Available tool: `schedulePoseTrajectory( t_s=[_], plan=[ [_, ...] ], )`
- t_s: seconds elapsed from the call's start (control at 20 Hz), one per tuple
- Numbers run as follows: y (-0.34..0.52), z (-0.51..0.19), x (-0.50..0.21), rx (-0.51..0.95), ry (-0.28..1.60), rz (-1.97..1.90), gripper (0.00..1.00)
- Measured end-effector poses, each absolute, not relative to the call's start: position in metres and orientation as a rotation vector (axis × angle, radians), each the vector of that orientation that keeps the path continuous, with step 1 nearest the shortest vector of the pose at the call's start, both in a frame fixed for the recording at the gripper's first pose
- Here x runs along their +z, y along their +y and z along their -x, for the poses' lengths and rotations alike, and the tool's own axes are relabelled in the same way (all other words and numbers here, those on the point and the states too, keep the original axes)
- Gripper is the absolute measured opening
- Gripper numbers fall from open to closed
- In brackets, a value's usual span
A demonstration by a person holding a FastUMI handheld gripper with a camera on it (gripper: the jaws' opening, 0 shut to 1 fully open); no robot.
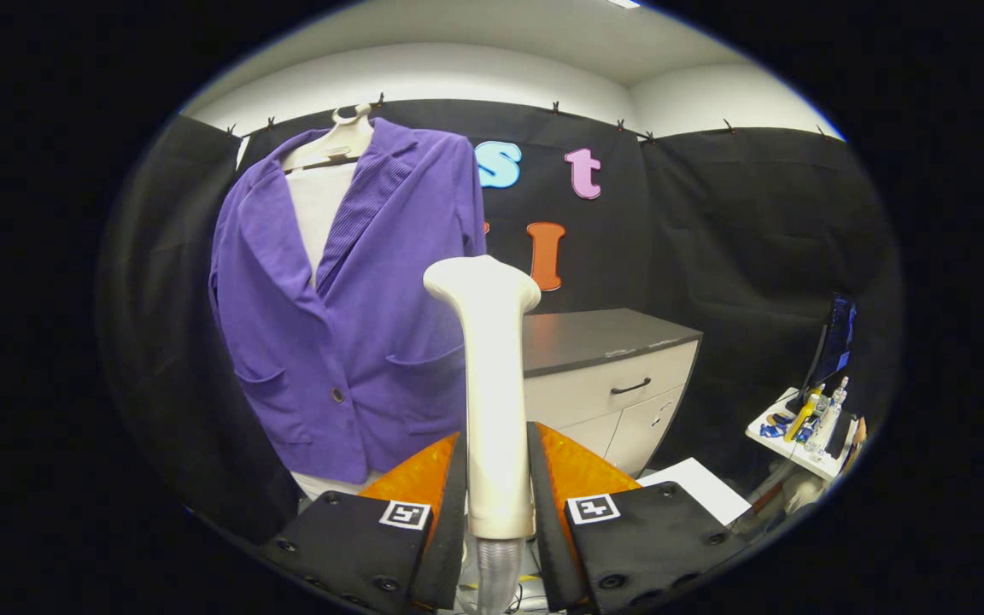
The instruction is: Iron the clothes twice with a garment steamer, once on the left side and once on the right side.
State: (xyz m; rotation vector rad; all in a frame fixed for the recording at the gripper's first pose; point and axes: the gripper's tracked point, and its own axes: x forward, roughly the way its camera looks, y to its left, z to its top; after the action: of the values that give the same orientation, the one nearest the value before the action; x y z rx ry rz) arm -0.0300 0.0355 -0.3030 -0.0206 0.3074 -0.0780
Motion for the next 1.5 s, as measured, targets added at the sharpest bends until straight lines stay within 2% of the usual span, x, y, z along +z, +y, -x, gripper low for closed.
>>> schedulePoseTrajectory(
  t_s=[0.45,1.0,1.5],
  plan=[
    [-0.039,-0.014,-0.211,-0.074,0.164,0.015,0.45],
    [-0.081,-0.033,-0.115,-0.005,0.007,0.009,0.45],
    [-0.093,-0.033,-0.089,0.031,-0.045,-0.002,0.45]
  ],
)
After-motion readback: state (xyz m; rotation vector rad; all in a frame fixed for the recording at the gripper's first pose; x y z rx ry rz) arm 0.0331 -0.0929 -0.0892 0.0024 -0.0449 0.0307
